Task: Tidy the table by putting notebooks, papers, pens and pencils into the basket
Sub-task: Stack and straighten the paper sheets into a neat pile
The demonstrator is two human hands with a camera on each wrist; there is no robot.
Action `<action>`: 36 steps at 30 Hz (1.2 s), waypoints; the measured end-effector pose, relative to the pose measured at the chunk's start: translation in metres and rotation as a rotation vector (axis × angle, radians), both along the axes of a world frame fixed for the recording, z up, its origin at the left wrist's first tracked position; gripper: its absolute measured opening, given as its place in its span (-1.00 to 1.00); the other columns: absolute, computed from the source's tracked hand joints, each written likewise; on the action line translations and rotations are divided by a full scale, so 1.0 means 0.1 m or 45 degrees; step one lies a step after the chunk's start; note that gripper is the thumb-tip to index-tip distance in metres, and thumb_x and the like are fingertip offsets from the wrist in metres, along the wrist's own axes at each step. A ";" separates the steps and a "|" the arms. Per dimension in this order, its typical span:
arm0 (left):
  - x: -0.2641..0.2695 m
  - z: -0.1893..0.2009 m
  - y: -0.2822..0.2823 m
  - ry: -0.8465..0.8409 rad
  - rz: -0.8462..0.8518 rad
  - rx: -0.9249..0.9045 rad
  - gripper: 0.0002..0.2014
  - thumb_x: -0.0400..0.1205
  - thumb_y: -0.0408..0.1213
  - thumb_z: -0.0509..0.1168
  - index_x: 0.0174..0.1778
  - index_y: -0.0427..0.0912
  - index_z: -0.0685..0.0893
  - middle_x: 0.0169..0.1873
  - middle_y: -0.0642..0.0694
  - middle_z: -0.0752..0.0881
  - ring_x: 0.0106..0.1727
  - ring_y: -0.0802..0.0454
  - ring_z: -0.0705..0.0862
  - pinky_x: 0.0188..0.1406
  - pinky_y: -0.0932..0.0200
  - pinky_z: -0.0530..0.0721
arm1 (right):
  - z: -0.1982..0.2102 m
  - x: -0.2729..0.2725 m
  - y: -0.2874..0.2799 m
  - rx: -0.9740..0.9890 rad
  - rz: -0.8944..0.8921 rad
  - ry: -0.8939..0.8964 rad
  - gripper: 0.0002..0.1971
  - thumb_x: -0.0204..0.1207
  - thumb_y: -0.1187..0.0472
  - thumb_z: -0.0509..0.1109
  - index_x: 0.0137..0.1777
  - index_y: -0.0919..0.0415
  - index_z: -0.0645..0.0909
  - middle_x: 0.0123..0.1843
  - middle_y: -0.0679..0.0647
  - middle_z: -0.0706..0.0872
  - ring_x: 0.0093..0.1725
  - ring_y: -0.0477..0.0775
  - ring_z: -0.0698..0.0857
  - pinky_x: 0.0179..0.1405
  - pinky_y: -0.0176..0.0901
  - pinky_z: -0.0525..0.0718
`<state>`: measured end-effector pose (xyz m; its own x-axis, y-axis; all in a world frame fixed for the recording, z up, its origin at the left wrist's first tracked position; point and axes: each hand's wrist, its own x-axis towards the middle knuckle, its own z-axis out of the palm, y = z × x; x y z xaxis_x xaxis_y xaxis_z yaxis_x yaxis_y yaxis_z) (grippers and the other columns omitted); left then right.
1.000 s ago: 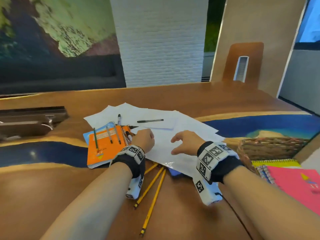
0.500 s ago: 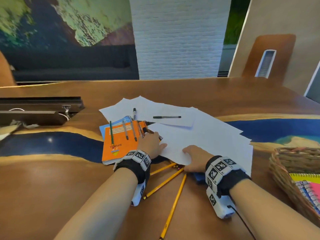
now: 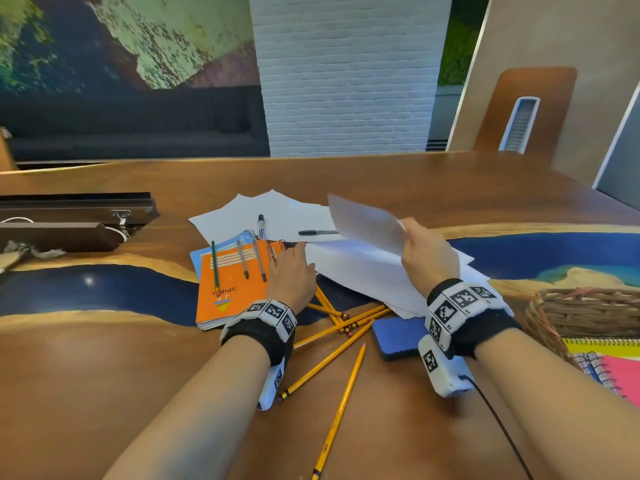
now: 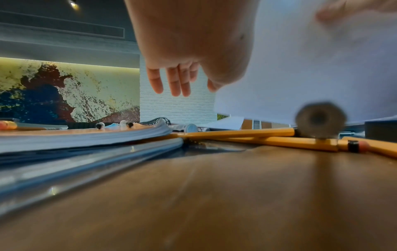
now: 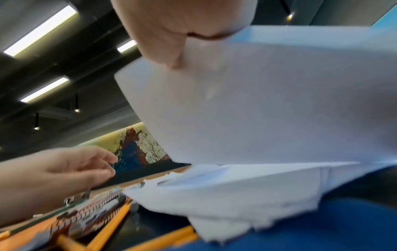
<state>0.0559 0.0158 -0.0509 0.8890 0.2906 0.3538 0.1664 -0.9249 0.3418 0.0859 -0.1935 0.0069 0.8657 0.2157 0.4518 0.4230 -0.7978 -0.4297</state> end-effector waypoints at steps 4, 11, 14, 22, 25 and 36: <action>-0.01 -0.01 -0.01 0.024 -0.086 0.034 -0.44 0.72 -0.02 0.12 0.59 -0.19 0.22 0.48 -0.14 0.42 0.51 -0.08 0.35 0.47 -0.03 0.35 | 0.17 -0.03 -0.05 0.362 -0.039 -0.317 -0.70 0.58 0.38 0.06 0.23 0.27 0.51 -0.20 0.17 0.60 -0.18 0.33 0.62 -0.29 -0.09 0.34; -0.07 0.01 -0.06 0.046 -0.347 -0.029 -0.34 0.66 0.16 0.10 0.58 -0.20 0.26 0.46 -0.13 0.47 0.48 -0.07 0.40 0.43 -0.04 0.43 | 0.30 0.09 -0.07 0.931 -0.031 -0.542 -0.67 0.71 0.19 -0.03 0.14 0.42 0.48 -0.45 -0.14 0.40 -0.52 -0.17 0.45 -0.50 -0.37 0.36; -0.11 0.03 -0.10 -0.073 -0.455 -0.140 -0.42 0.63 0.16 0.15 0.46 -0.14 0.41 0.33 -0.07 0.58 0.34 -0.04 0.53 0.23 0.18 0.47 | 0.22 0.13 -0.07 1.027 -0.068 -0.476 -0.70 0.74 0.23 0.00 0.13 0.45 0.48 -0.44 -0.13 0.43 -0.51 -0.22 0.49 -0.53 -0.49 0.32; -0.10 0.03 -0.09 -0.316 -0.414 -0.358 -0.45 0.55 0.23 0.16 0.14 -0.23 0.56 -0.14 -0.11 0.69 -0.14 -0.03 0.67 -0.21 0.09 0.68 | 0.00 0.19 -0.10 1.021 0.074 -0.154 -0.76 0.68 0.20 0.19 0.20 0.25 0.62 -0.07 0.02 0.69 -0.12 -0.02 0.60 -0.21 -0.36 0.52; -0.13 0.05 -0.11 -0.468 -0.388 -0.356 -0.63 0.61 0.02 0.28 -0.09 -0.29 0.54 -0.39 -0.04 0.56 -0.40 0.02 0.55 -0.48 0.34 0.45 | 0.02 0.20 -0.06 1.042 0.122 -0.039 -0.80 0.67 0.20 0.22 0.15 0.20 0.65 -0.06 0.00 0.70 -0.06 0.00 0.62 -0.05 -0.25 0.56; 0.01 0.43 -0.02 -0.560 -0.240 -1.257 -0.66 0.45 -0.15 0.52 0.10 -0.10 0.64 -0.02 0.01 0.74 -0.02 0.07 0.72 -0.11 0.16 0.73 | 0.14 0.19 0.09 1.127 0.264 0.210 -0.72 0.71 0.29 0.10 0.33 0.24 0.52 0.05 -0.01 0.63 -0.03 -0.09 0.61 -0.13 -0.39 0.57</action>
